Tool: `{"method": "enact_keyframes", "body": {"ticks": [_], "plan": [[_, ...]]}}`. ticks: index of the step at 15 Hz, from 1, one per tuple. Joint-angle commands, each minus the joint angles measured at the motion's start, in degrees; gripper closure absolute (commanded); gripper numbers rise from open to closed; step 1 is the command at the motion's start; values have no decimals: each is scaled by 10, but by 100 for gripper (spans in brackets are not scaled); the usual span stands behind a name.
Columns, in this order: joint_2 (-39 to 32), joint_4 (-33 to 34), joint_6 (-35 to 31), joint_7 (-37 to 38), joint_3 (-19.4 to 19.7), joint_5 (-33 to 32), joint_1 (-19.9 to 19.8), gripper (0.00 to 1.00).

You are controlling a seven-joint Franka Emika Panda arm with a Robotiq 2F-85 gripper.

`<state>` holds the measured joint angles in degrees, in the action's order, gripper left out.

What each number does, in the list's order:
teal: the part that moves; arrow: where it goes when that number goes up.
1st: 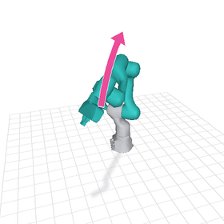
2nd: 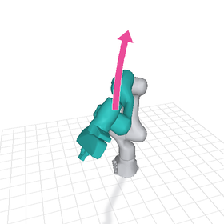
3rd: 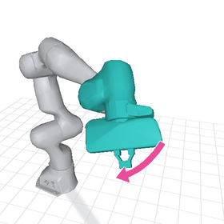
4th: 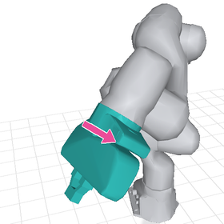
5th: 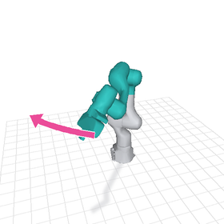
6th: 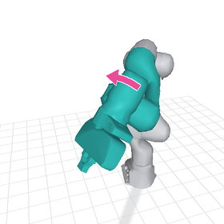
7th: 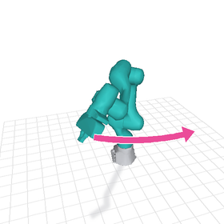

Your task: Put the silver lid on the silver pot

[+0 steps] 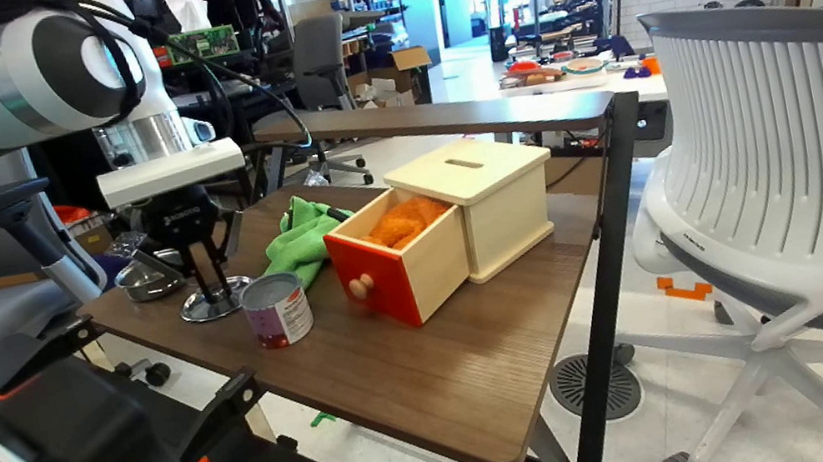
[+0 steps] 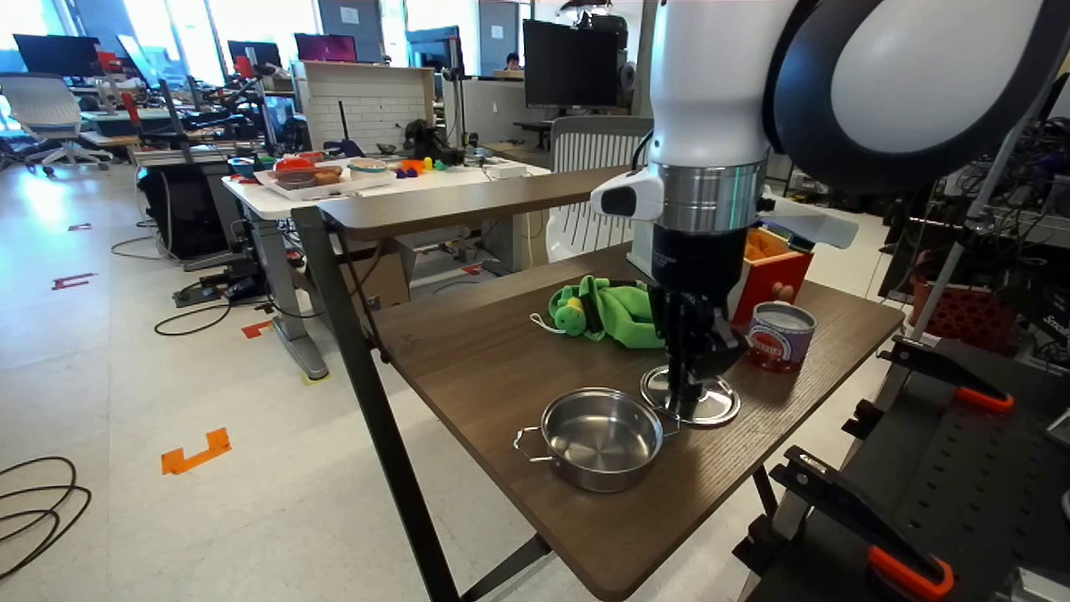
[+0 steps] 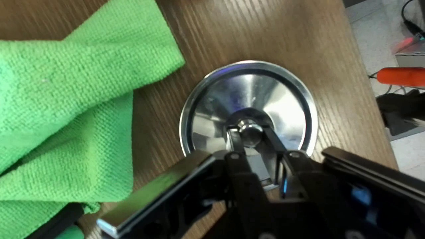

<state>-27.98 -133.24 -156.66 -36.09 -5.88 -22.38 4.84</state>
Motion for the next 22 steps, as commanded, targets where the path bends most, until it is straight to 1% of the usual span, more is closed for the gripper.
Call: {"method": "enact_keyframes", "body": {"ticks": [1,5,8,11,15,19,22], "plan": [[42,-14,29,30,7,-30,28,95],[86,-22,56,98,23,-80,63,95],[111,-26,76,134,20,-112,69,95],[116,-25,81,138,6,-127,69,95],[108,-32,41,105,-21,-131,64,95],[95,-36,-13,51,-51,-107,47,95],[74,-27,-35,21,-63,-99,40,95]]}}
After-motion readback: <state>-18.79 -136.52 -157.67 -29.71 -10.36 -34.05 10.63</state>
